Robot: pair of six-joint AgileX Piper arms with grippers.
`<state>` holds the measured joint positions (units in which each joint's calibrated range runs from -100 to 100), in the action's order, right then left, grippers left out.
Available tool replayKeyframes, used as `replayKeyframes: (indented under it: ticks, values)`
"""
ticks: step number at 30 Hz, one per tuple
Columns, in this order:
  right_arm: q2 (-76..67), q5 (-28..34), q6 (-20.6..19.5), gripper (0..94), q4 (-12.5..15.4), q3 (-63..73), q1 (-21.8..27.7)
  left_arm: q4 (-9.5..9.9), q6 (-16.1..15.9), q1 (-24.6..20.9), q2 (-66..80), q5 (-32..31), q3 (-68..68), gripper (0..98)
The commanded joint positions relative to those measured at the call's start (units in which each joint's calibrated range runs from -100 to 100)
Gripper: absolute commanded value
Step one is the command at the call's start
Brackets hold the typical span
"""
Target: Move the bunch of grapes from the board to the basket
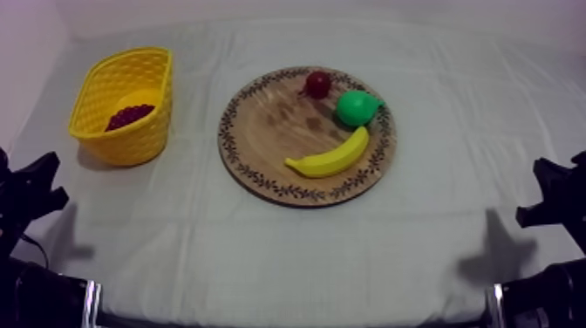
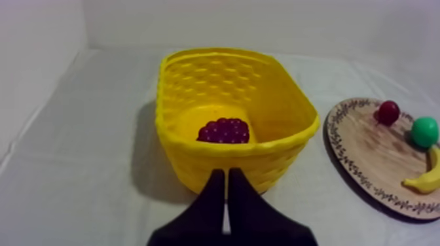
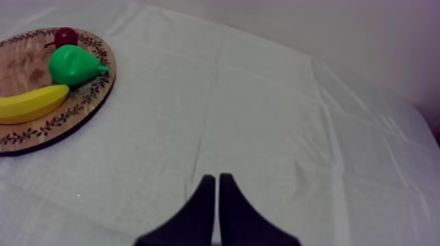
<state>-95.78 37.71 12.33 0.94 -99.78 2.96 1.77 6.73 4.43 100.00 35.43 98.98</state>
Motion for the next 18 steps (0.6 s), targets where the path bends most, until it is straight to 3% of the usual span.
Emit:
replayKeyframes:
  ticks: [1, 18]
  values:
    - [0.02, 0.03, 0.00, 0.3, 0.01, 0.01, 0.03, 0.01, 1.54, -0.04, 0.00, -0.10, 0.00, 0.0]
    - [0.02, 0.03, 0.00, 0.3, 0.01, 0.01, 0.03, 0.02, 2.32, -0.05, 0.00, -0.18, 0.02, 0.0]
